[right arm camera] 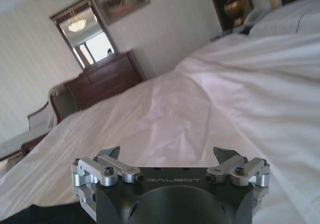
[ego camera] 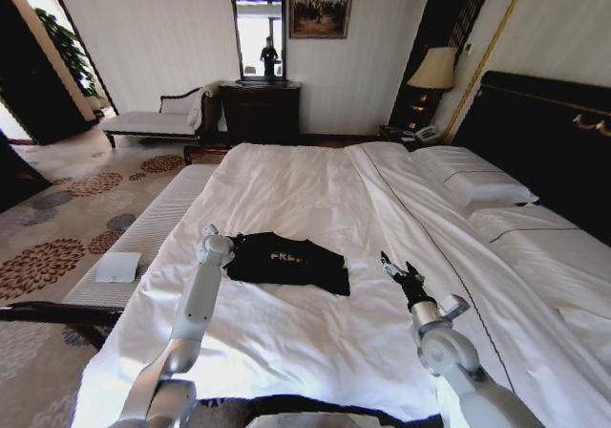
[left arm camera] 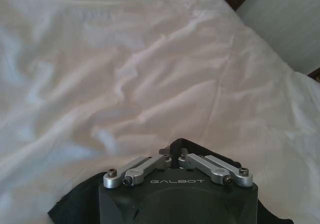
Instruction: Fold the clothes on the bed.
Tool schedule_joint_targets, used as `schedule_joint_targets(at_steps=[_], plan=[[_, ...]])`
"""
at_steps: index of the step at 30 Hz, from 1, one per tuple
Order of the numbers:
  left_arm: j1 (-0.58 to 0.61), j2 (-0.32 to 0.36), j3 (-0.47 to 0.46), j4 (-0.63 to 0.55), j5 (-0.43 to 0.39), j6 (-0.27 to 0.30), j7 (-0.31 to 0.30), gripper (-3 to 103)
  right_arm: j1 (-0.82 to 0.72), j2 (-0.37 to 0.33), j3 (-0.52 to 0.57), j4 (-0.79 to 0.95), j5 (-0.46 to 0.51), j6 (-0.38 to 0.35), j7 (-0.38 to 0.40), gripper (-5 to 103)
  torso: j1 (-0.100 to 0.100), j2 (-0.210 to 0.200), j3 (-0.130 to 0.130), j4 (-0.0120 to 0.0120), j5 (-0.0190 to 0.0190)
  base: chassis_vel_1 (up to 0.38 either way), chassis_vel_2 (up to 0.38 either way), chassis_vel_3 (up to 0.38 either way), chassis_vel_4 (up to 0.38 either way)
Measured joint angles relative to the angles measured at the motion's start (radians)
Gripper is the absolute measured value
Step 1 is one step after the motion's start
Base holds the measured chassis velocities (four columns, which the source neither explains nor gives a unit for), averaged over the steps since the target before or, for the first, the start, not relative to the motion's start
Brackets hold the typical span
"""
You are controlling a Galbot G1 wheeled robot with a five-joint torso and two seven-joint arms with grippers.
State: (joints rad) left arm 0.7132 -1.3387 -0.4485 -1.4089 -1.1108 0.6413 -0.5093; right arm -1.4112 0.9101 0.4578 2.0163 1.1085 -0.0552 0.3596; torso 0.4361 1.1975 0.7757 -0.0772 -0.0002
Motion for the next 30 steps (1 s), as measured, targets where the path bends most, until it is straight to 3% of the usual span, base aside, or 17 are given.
schedule_joint_targets(at_steps=[1, 2, 12, 21, 30], plan=[[0.12, 0.047, -0.009, -0.109, 0.015, -0.034, 0.061, 0, 0.091, -0.047, -0.093, -0.036, 0.096, -0.052, 0.02, 100, 0.0, 0.0, 0.0, 0.0003, 0.0, 0.0, 0.0, 0.0, 0.0], [0.156, 0.053, -0.017, -0.134, 0.024, -0.046, 0.075, 0, 0.128, -0.055, -0.126, -0.054, 0.121, -0.064, 0.025, 100, 0.0, 0.0, 0.0, 0.0001, -0.0001, 0.0, 0.0, 0.0, 0.0], [0.367, 0.057, -0.078, -0.298, 0.062, -0.081, 0.102, 0, 0.473, -0.049, -0.419, -0.247, 0.217, -0.163, 0.143, 100, 0.0, 0.0, 0.0, 0.0003, 0.0001, 0.0, 0.0, 0.0, 0.0], [0.455, 0.039, -0.091, -0.38, 0.108, -0.085, 0.101, 0, 0.78, -0.011, -0.668, -0.523, 0.205, -0.243, 0.131, 100, 0.0, 0.0, 0.0, 0.0001, 0.0001, 0.0, 0.0, 0.0, 0.0], [0.469, 0.024, -0.098, -0.375, 0.127, -0.087, 0.101, 0, 0.92, 0.058, -0.767, -0.671, 0.222, -0.338, 0.114, 100, 0.0, 0.0, 0.0, 0.0002, 0.0001, 0.0, 0.0, 0.0, 0.0]])
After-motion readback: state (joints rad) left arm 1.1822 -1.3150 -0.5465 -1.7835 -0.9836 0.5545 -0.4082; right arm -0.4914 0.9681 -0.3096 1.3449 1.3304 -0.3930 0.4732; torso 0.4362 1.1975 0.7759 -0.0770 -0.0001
